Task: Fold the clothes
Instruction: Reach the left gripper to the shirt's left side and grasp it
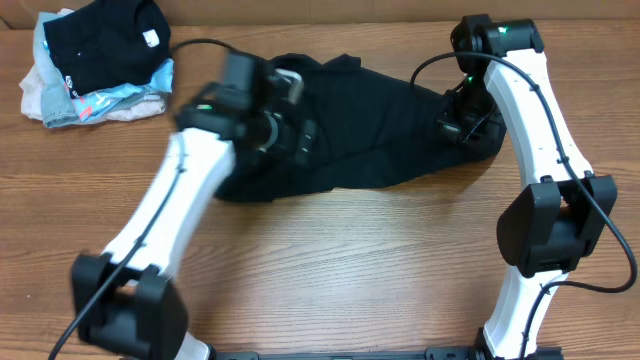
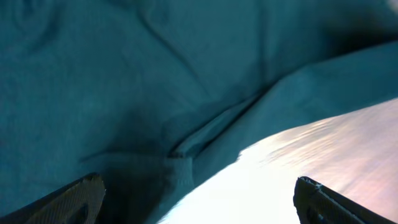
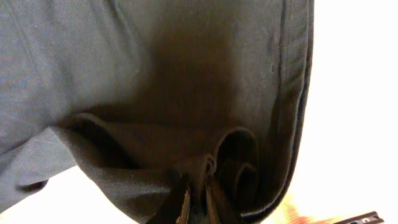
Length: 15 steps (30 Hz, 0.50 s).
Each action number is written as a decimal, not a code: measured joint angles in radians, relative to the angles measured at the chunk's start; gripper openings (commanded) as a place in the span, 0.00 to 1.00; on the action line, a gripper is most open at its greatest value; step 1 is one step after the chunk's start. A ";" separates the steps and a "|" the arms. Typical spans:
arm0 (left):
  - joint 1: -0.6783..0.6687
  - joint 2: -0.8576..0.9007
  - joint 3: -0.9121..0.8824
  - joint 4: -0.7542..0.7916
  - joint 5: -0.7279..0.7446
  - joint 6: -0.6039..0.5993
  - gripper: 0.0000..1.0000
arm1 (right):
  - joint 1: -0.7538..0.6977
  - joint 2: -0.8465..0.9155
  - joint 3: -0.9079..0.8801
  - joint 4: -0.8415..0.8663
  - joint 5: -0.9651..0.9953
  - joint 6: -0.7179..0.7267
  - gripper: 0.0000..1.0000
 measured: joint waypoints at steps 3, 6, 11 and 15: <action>-0.042 0.050 0.002 0.047 -0.104 -0.005 1.00 | 0.000 0.000 0.000 0.000 0.000 0.001 0.09; -0.033 0.097 0.006 0.092 -0.159 -0.023 1.00 | 0.000 0.000 0.000 0.003 0.000 0.000 0.09; -0.012 0.177 0.009 0.119 -0.176 -0.036 0.94 | 0.000 0.000 0.000 0.003 0.000 0.000 0.09; -0.013 0.216 0.009 0.114 -0.175 -0.055 0.49 | 0.000 0.000 0.000 0.003 0.000 0.000 0.09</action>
